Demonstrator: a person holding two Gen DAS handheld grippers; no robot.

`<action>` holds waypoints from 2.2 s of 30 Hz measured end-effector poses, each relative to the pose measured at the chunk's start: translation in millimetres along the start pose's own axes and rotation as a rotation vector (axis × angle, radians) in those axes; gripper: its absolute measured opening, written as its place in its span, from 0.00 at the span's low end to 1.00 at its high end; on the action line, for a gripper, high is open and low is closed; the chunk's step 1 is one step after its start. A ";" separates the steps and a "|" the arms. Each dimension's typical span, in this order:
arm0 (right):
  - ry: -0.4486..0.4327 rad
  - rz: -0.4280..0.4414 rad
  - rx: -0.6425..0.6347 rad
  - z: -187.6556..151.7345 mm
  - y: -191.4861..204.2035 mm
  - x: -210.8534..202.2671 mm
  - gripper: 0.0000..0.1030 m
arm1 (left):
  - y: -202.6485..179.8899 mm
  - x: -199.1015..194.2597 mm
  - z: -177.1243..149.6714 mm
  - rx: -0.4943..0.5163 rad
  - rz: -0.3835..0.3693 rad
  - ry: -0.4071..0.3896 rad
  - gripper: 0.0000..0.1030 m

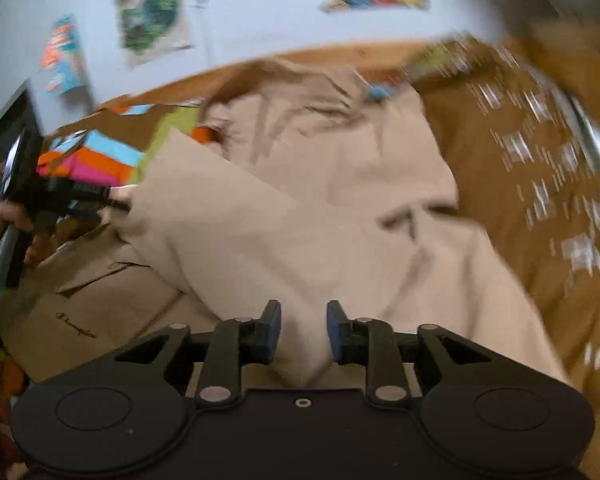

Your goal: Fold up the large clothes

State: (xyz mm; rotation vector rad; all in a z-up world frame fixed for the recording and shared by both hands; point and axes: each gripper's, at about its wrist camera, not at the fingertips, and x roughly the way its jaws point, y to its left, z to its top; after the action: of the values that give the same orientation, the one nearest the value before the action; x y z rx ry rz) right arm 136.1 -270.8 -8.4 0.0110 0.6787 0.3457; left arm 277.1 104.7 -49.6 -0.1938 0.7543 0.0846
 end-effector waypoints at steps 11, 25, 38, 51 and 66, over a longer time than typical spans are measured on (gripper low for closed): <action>0.095 0.050 -0.015 -24.3 -1.3 28.5 0.26 | -24.0 34.9 -16.4 0.065 0.031 0.107 0.78; 0.045 -0.043 -0.083 204.6 -49.9 92.1 0.87 | -35.5 -4.9 121.8 0.075 0.030 -0.084 0.98; -0.065 -0.165 -0.082 285.7 -92.6 280.3 0.67 | -97.5 131.2 225.1 0.357 0.227 -0.178 0.73; -0.361 -0.272 -0.321 248.6 -74.3 227.6 0.02 | -75.8 85.5 170.7 0.364 0.161 -0.499 0.02; -0.244 -0.469 -0.976 107.3 -28.6 186.0 0.06 | -80.5 45.5 47.5 0.841 0.198 -0.401 0.03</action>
State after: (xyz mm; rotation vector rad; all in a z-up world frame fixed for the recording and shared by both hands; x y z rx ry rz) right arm 345.7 -228.0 -42.2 -1.0042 0.2035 0.1878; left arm 353.8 36.0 -35.4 0.6836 0.3571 -0.0120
